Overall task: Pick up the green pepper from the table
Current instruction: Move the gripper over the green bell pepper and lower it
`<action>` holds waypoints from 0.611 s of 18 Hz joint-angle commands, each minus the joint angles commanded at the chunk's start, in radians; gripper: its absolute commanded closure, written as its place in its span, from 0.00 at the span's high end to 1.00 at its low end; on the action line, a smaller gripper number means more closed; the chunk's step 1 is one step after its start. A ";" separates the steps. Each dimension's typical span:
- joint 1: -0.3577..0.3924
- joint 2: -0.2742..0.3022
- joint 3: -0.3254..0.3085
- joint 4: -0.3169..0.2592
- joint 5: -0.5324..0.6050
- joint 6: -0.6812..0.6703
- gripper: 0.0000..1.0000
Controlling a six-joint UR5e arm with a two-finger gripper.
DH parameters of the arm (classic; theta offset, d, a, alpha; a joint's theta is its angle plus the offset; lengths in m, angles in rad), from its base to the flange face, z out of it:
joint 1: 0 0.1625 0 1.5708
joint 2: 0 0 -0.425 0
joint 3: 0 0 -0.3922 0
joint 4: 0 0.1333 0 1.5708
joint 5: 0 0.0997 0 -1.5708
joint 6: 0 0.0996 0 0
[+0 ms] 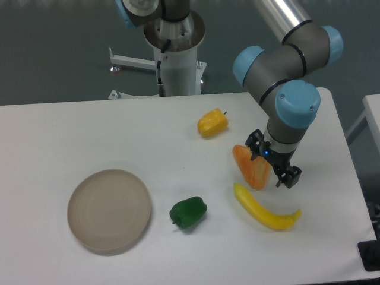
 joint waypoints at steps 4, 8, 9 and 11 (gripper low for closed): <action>-0.024 -0.026 0.000 0.093 -0.083 -0.011 1.00; -0.122 -0.064 0.005 0.098 -0.081 -0.071 1.00; -0.139 -0.067 0.006 0.098 -0.080 -0.074 1.00; -0.173 -0.072 0.002 0.098 -0.075 -0.110 1.00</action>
